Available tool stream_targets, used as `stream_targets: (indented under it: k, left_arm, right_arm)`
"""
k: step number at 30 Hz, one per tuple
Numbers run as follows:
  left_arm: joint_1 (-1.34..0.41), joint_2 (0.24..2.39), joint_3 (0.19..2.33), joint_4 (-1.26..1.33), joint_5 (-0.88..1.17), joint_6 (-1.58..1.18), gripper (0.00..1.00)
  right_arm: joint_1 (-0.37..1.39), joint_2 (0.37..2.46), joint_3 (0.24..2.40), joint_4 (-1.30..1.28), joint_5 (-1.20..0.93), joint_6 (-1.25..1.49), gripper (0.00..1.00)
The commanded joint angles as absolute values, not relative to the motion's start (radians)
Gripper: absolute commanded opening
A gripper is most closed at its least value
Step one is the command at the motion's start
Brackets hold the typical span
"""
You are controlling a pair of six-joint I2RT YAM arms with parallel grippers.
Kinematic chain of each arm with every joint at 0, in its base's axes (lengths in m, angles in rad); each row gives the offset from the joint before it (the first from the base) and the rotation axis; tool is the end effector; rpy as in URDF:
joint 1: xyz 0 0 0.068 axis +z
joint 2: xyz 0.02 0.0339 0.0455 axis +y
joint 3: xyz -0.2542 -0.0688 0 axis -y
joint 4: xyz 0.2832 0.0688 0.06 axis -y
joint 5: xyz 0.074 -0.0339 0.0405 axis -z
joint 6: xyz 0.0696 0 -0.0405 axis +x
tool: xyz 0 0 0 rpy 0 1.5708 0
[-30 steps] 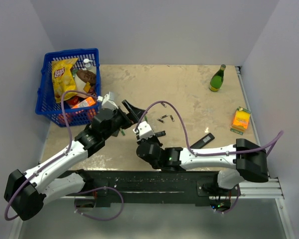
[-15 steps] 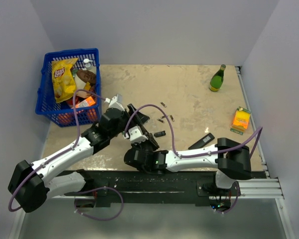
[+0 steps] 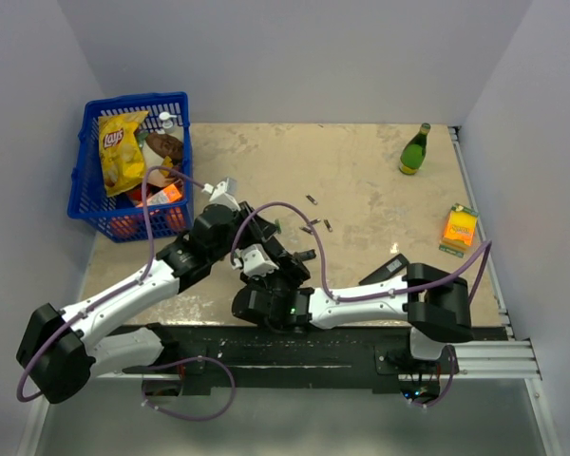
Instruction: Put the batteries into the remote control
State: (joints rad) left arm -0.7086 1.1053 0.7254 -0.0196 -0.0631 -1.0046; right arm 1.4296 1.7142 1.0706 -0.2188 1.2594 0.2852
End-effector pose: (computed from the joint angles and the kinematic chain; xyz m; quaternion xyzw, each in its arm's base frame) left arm 0.2483 -0.2071 0.2356 -0.1401 0.8213 -0.4002 0.3817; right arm 0.1192 0.3678 0.1708 -0.2387 0.7479 -0.1495 0.6011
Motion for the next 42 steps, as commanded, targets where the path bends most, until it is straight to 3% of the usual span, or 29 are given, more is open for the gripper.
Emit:
stream_targets:
  k: [1,4,10,18,26,32,42]
  left_arm:
    - [-0.681,1.104,0.781,0.061,-0.045,-0.892,0.00]
    - [-0.561,1.112,0.758,0.147,0.056,-0.823,0.00]
    - [-0.375,1.192,0.767,0.261,0.319,-0.614,0.00]
    - [-0.221,1.304,0.723,0.590,0.630,-0.649,0.00]
    - [-0.150,1.495,0.836,0.785,0.804,-0.724,0.00]
    - [-0.152,1.588,0.943,0.726,0.867,-0.663,0.00]
    - [-0.160,1.683,0.930,0.785,0.992,-0.709,0.00]
  right_arm:
    - [1.431,1.611,1.082,-0.222,1.134,0.325,0.87]
    - [1.431,1.554,1.080,-0.267,1.019,0.334,0.98]
    - [1.329,1.382,1.052,-0.348,0.711,0.387,0.98]
    - [0.924,1.216,1.008,-0.330,0.322,0.365,0.97]
    - [0.648,1.363,1.052,-0.315,0.049,0.310,0.89]
    - [0.552,1.476,1.072,-0.322,0.043,0.268,0.76]
    - [0.531,1.621,1.153,-0.353,0.097,0.207,0.59]
